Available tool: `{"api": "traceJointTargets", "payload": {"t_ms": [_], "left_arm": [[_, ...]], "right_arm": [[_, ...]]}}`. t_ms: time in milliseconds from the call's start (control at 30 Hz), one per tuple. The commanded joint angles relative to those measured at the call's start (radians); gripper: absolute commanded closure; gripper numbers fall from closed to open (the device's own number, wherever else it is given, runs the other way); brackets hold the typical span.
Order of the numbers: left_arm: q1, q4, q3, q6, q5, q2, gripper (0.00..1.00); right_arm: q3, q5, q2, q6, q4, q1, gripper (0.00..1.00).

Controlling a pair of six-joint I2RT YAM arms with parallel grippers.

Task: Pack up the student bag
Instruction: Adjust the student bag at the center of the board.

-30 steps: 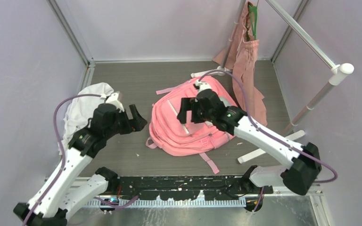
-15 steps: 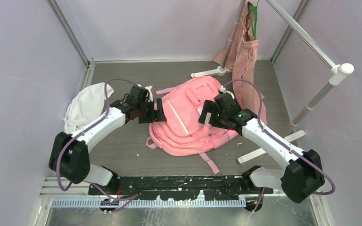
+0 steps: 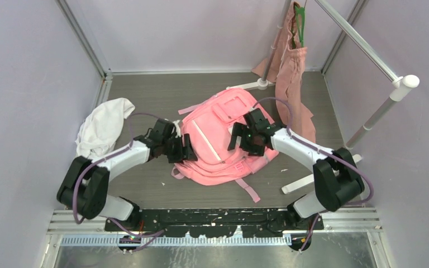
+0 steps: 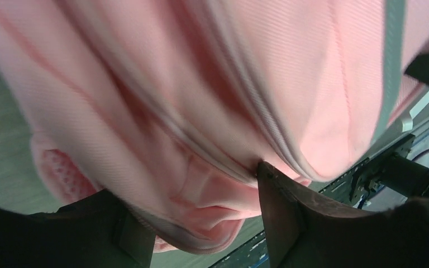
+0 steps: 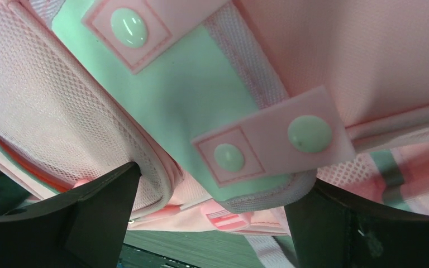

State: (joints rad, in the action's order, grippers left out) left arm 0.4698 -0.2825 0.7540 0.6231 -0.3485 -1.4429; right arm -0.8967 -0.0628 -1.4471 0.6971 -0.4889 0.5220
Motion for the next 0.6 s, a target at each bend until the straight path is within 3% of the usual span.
{"api": "traceJointTargets", "payload": {"t_ms": [0, 200, 333, 433, 567], "left_arm": [[0.121, -0.017, -0.122, 0.124, -0.005, 0.172, 0.37], [0.378, -0.048, -0.192, 0.304, 0.140, 0.401, 0.35], [0.437, -0.103, -0.116, 0.273, 0.167, 0.537, 0.33], [0.435, -0.251, 0.012, 0.170, 0.313, 0.633, 0.24], [0.379, -0.400, 0.111, 0.096, 0.628, 0.718, 0.01]], "right_arm": [[-0.104, -0.039, -0.146, -0.038, 0.108, 0.009, 0.00], [-0.256, -0.068, -0.243, -0.073, 0.109, 0.008, 0.00], [-0.249, 0.013, -0.160, -0.082, 0.126, 0.009, 0.00], [-0.185, 0.039, -0.026, -0.097, 0.159, 0.009, 0.00], [-0.132, 0.026, 0.111, -0.129, 0.109, 0.021, 0.00]]}}
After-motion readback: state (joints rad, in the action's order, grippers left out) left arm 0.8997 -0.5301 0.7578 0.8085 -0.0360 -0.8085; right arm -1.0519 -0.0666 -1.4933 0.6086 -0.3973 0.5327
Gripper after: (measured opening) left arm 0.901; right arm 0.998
